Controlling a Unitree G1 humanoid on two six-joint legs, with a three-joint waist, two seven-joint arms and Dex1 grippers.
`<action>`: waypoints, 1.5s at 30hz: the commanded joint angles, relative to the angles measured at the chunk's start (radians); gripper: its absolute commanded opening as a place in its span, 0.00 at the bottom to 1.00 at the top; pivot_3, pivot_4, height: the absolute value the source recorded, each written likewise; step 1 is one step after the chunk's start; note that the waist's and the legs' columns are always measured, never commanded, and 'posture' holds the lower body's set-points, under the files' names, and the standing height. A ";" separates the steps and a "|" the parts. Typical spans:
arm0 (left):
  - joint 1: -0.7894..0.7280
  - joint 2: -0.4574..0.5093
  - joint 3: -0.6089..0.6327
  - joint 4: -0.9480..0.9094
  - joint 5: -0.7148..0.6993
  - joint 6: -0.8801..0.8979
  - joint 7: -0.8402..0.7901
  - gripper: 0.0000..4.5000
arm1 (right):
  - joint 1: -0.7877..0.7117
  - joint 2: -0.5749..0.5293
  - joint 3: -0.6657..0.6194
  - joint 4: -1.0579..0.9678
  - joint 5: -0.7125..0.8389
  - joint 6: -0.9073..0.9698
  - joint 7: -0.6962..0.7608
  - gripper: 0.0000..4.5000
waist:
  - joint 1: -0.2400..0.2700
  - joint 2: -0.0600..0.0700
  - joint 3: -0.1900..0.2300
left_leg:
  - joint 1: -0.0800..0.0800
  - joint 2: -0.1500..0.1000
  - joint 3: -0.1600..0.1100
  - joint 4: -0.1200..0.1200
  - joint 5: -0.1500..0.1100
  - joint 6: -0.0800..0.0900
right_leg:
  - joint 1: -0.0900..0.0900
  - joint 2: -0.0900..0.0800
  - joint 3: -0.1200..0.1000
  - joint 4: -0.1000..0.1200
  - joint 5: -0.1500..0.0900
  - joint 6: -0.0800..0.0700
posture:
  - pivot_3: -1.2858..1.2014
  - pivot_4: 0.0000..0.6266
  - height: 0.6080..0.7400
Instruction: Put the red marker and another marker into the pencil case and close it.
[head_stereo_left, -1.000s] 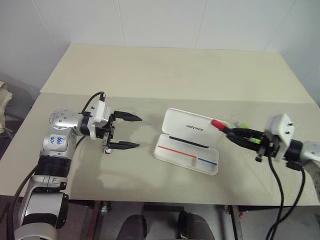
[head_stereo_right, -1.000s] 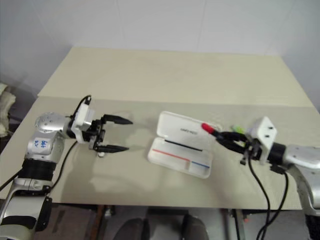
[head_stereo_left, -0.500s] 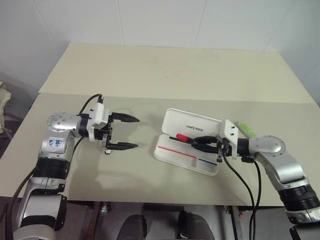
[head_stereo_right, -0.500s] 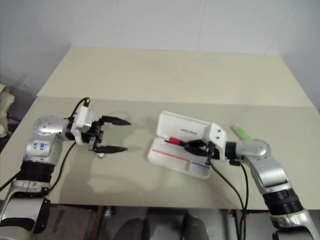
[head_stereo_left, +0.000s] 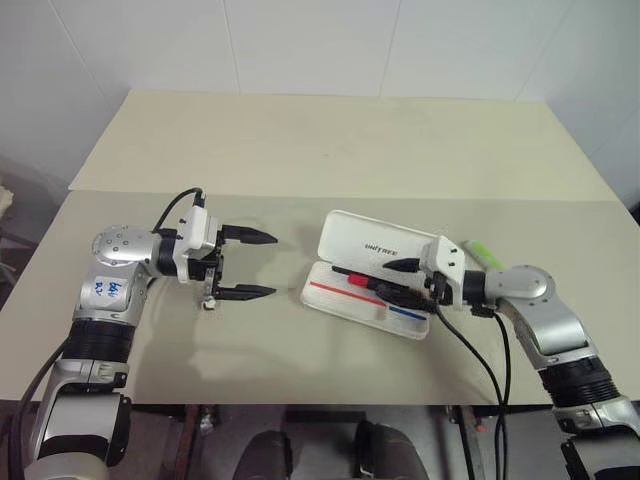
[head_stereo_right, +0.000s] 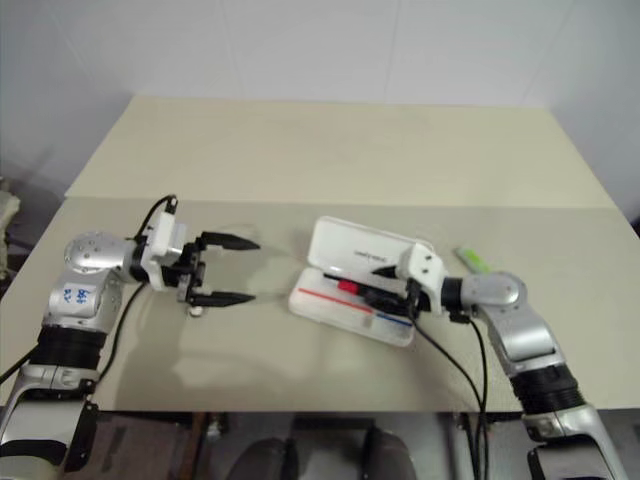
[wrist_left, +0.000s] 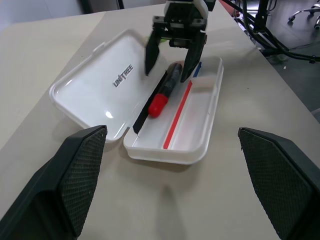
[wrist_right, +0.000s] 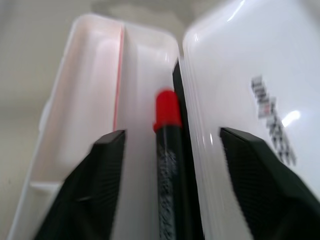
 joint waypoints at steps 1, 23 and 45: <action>-0.017 0.002 0.018 -0.014 -0.008 -0.004 0.012 1.00 | -0.006 -0.009 -0.042 -0.081 0.044 0.023 0.003 0.99 | 0.000 0.000 0.000 | 0.000 0.000 0.000 0.000 0.000 0.000 | 0.000 0.000 0.000 0.000 0.000 0.000 | 0.52 0.24 1.00; -0.053 -0.048 -0.013 0.035 0.006 -0.036 0.005 1.00 | 0.324 -0.113 -0.396 -0.470 0.338 0.299 -0.116 0.99 | 0.020 0.000 0.000 | -0.001 -0.001 0.000 0.000 -0.001 0.000 | 0.000 0.000 0.000 -0.001 0.000 0.000 | 0.52 0.24 1.00; -0.114 -0.094 -0.024 0.077 0.009 -0.025 -0.019 1.00 | 0.335 -0.089 -0.552 0.009 0.184 0.207 -0.369 0.99 | 0.019 0.000 0.000 | -0.001 -0.001 0.001 -0.001 -0.001 0.000 | 0.000 0.000 0.000 -0.001 0.000 0.000 | 0.52 0.24 1.00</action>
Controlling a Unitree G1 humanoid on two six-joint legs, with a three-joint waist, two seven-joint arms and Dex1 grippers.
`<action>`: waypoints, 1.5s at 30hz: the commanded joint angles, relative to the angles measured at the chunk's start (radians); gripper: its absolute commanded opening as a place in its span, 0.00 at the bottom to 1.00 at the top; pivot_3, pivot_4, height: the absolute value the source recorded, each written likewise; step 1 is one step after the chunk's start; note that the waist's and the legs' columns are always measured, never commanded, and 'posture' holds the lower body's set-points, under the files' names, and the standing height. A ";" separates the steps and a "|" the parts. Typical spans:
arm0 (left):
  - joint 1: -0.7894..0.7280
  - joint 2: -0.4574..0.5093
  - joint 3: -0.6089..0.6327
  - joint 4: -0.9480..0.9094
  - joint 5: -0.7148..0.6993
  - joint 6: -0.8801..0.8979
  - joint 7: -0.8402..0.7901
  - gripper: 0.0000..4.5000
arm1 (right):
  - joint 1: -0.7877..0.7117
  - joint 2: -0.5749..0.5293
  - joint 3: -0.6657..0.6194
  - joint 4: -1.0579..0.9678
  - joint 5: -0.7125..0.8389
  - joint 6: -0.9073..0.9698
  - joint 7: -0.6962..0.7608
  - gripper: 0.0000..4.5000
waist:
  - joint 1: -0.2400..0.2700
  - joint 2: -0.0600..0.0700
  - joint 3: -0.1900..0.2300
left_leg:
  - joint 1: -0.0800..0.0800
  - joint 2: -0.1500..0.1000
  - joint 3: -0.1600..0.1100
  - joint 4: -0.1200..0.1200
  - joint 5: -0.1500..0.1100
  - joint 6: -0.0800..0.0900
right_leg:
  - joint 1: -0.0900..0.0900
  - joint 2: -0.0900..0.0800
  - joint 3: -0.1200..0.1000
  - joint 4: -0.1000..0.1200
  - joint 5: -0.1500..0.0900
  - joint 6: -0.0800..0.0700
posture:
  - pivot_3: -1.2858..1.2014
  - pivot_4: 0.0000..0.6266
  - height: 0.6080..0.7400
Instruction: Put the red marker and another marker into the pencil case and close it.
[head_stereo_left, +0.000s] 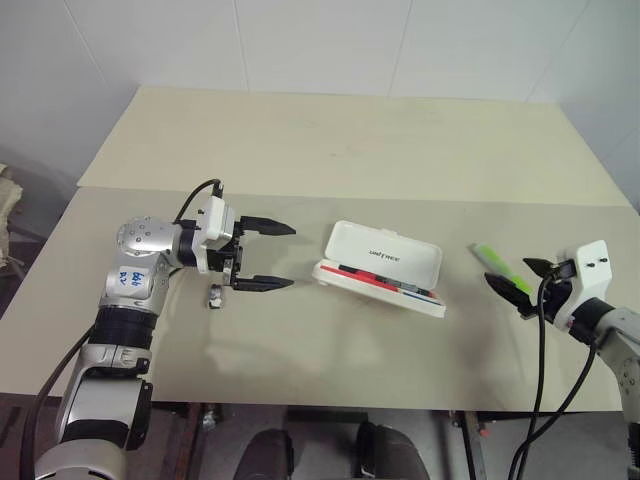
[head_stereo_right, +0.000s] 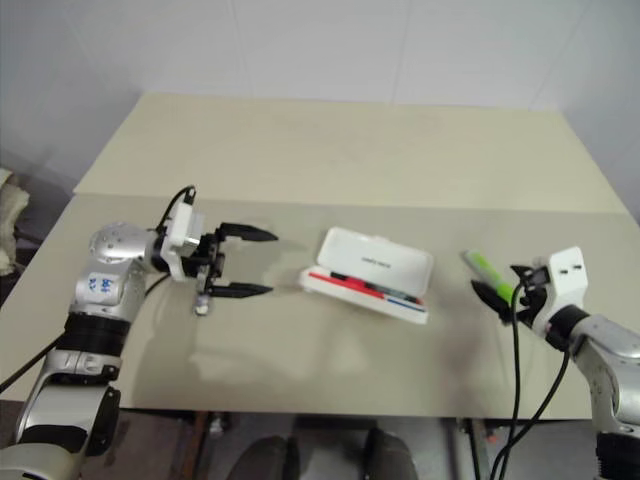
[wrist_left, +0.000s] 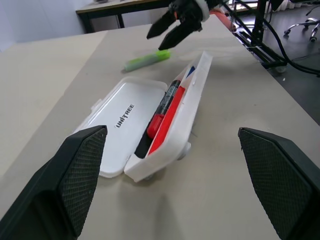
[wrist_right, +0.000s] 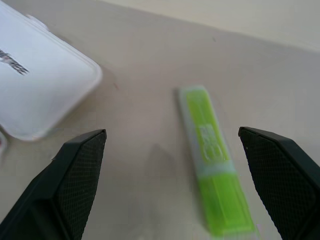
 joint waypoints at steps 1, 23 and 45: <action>-0.032 -0.004 -0.001 0.002 -0.001 0.001 -0.005 1.00 | -0.018 -0.026 -0.030 0.062 -0.002 -0.058 0.046 0.99 | -0.001 0.000 0.000 | 0.000 0.000 0.000 0.000 0.000 0.000 | 0.000 0.000 0.000 0.000 0.000 0.000 | 0.52 0.24 1.00; -0.058 -0.002 0.005 -0.012 -0.005 0.013 -0.008 1.00 | -0.249 0.016 0.095 0.586 -0.097 -0.304 0.229 0.65 | -0.028 0.000 0.000 | 0.001 0.001 0.001 0.000 0.001 0.000 | 0.001 0.000 0.000 0.000 0.000 0.000 | 0.52 0.24 1.00; -0.019 -0.002 0.015 -0.021 -0.006 0.004 0.016 1.00 | -0.306 0.023 0.140 -0.027 0.019 -0.006 0.129 0.25 | -0.020 0.002 0.001 | 0.000 0.001 -0.001 0.000 0.001 -0.001 | 0.001 0.000 0.000 0.000 0.000 0.000 | 0.52 0.24 1.00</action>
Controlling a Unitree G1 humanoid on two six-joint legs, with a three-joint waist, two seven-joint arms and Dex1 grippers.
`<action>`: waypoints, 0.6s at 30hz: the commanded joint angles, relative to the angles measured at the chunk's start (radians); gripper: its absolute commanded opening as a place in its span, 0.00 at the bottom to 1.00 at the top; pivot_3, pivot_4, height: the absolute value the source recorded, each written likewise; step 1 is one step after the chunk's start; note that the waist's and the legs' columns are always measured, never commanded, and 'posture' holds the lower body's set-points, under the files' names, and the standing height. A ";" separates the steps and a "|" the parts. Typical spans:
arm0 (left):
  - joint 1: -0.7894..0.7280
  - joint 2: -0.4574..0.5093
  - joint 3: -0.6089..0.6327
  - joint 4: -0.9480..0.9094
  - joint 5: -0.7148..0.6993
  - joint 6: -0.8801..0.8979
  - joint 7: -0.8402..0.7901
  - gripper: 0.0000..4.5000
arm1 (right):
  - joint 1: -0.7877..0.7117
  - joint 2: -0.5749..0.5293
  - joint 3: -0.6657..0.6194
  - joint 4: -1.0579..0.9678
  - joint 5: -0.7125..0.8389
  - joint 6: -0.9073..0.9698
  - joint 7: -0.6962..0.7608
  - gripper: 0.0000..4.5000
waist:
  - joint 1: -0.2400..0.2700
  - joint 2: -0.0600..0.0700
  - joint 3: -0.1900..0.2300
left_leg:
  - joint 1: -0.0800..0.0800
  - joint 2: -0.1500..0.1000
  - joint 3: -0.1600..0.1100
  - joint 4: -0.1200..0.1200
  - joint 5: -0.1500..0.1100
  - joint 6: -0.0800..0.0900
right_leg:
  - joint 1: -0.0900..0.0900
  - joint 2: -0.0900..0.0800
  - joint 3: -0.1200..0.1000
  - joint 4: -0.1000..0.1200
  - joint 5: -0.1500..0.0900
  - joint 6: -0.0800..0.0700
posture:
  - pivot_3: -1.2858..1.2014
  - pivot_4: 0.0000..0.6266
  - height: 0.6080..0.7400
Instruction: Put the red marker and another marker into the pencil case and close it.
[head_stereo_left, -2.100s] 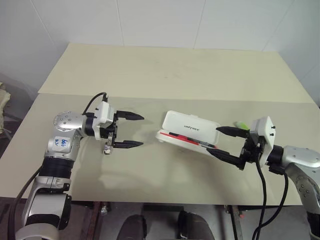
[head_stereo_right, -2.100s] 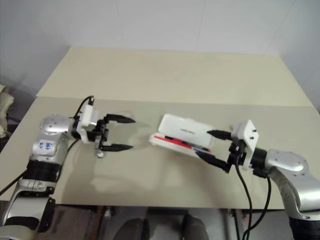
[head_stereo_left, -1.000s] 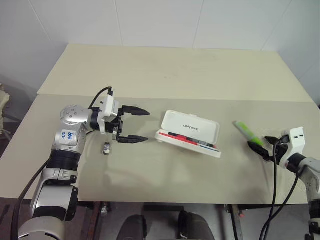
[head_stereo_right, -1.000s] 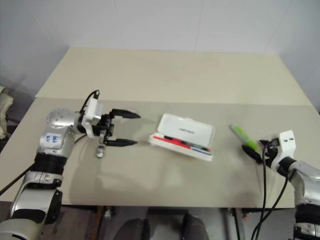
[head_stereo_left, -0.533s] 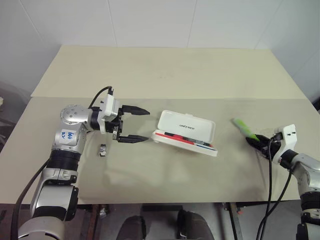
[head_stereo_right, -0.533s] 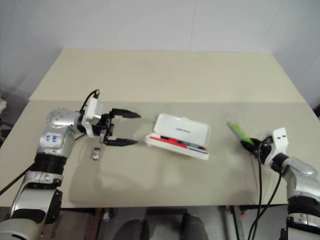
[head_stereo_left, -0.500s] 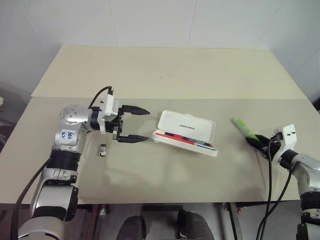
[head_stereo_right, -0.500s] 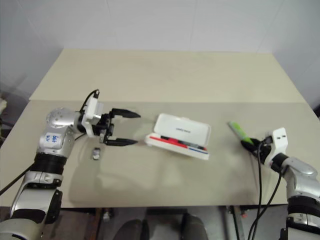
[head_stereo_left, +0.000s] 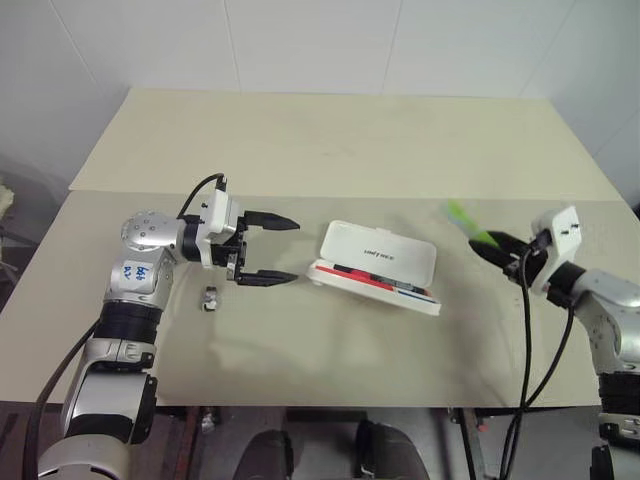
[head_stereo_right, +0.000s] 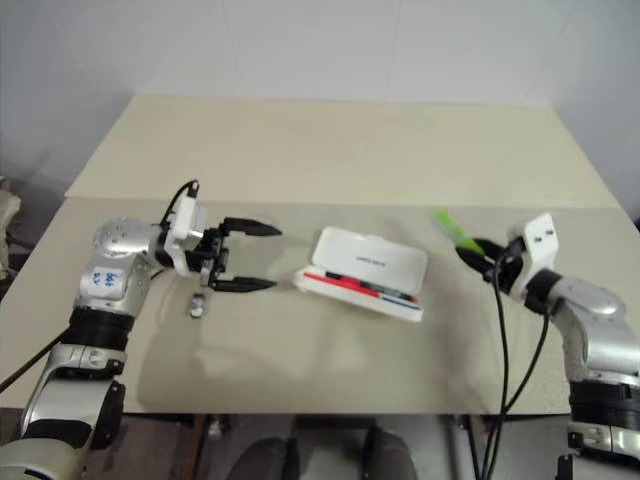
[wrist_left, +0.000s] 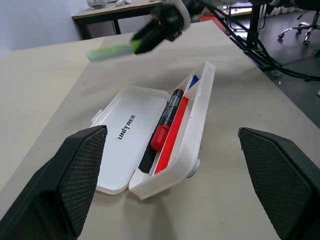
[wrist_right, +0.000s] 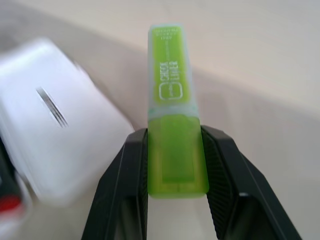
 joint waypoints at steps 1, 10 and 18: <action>0.008 0.012 0.015 -0.037 -0.007 -0.006 0.005 1.00 | -0.043 0.026 0.034 -0.137 0.055 0.089 -0.031 0.25 | -0.001 0.000 0.000 | 0.000 0.000 0.000 0.000 0.000 0.000 | 0.000 0.000 0.000 0.000 0.000 0.000 | 0.52 0.24 1.00; 0.017 0.024 0.021 -0.045 -0.008 0.004 0.013 1.00 | -0.111 0.169 0.185 -0.268 0.086 0.233 -0.099 0.25 | -0.001 0.000 0.000 | -0.001 0.000 0.000 0.000 0.000 0.000 | 0.000 0.000 0.000 0.000 0.000 0.000 | 0.52 0.24 1.00; 0.045 0.046 0.029 -0.075 -0.011 0.018 0.021 1.00 | -0.040 0.226 0.280 -0.376 0.114 0.347 -0.120 0.25 | -0.002 0.000 0.000 | -0.001 -0.001 -0.001 -0.001 0.000 0.000 | -0.002 0.000 -0.001 0.001 0.000 0.000 | 0.52 0.24 1.00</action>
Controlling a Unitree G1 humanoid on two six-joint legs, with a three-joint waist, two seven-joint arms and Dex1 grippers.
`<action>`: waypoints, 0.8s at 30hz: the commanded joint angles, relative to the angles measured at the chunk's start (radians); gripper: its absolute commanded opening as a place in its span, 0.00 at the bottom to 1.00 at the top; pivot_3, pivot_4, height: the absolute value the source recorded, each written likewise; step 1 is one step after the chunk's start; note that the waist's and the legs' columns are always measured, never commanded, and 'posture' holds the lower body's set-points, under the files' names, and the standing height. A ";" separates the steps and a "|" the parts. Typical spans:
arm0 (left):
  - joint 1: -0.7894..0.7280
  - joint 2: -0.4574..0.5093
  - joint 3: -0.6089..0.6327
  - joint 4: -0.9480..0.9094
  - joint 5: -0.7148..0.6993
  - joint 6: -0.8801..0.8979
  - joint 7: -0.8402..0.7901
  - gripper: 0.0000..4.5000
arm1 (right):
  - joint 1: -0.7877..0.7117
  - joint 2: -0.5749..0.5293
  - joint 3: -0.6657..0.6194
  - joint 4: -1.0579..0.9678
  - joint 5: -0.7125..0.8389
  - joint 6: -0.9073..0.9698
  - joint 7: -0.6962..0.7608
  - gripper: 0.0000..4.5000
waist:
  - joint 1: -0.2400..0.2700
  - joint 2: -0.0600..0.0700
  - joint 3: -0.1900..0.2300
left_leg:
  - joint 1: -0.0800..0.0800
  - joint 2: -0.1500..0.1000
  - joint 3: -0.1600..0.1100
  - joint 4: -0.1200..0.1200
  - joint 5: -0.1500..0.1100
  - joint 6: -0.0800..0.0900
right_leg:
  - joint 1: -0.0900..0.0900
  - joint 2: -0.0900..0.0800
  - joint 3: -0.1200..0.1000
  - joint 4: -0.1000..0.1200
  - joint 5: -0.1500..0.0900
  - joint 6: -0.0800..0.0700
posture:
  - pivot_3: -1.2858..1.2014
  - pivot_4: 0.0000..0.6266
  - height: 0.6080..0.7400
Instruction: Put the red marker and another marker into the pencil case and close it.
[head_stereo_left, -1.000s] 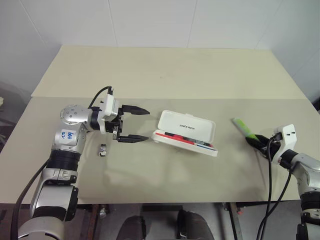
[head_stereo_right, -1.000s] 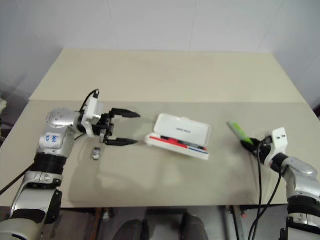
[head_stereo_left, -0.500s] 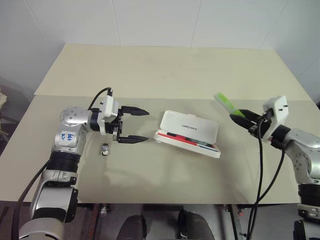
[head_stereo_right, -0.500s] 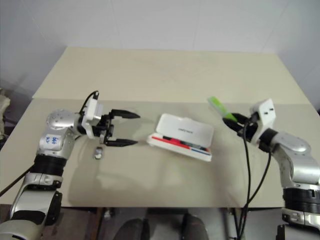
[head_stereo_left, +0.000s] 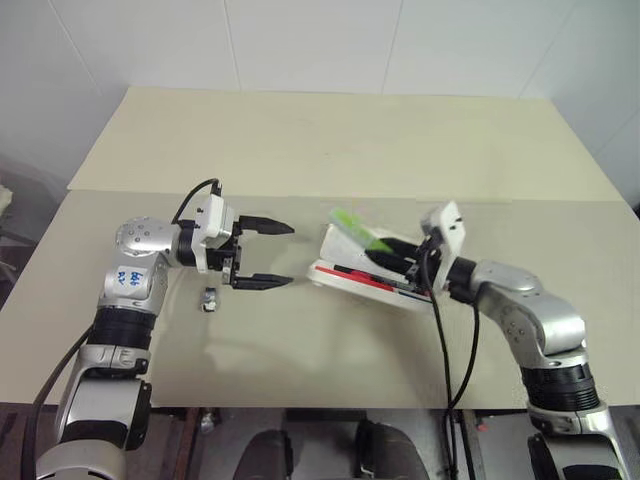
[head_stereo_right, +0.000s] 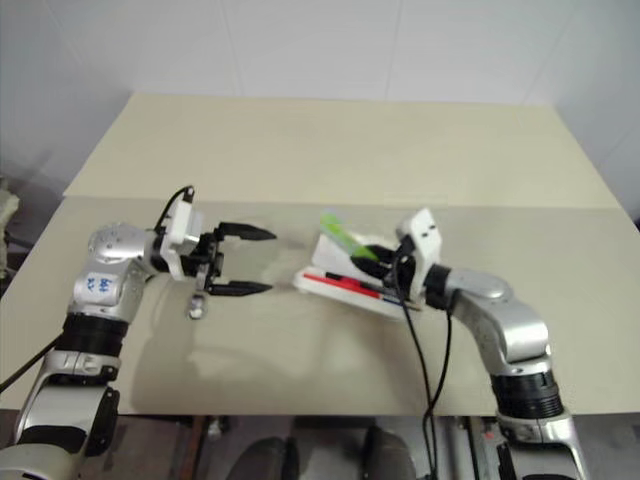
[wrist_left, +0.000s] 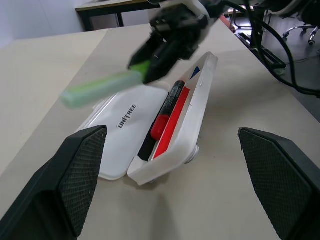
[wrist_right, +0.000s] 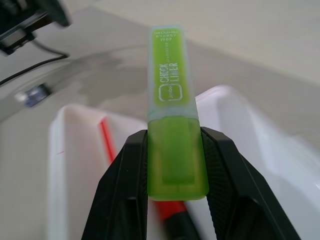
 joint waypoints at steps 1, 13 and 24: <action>0.013 0.024 0.024 -0.051 -0.012 0.005 0.009 1.00 | 0.022 0.000 -0.001 -0.085 0.036 0.046 -0.019 0.25 | -0.001 0.000 0.000 | 0.000 0.000 0.000 0.000 0.000 0.000 | 0.000 0.000 0.000 0.000 0.000 0.000 | 0.52 0.24 1.00; 0.047 0.033 0.020 -0.108 -0.023 0.039 0.020 1.00 | 0.172 -0.077 0.061 -0.243 0.068 0.143 0.011 0.25 | 0.000 0.000 0.000 | 0.000 0.000 0.000 0.000 -0.001 0.001 | 0.000 0.000 0.000 0.000 0.000 0.000 | 0.52 0.24 1.00; 0.071 0.039 0.003 -0.133 -0.020 0.063 -0.003 1.00 | 0.245 -0.191 0.115 -0.242 0.017 0.054 0.088 0.25 | 0.001 -0.001 0.000 | 0.001 0.000 0.000 0.000 -0.001 0.001 | 0.000 0.000 0.001 0.000 0.000 0.000 | 0.52 0.24 1.00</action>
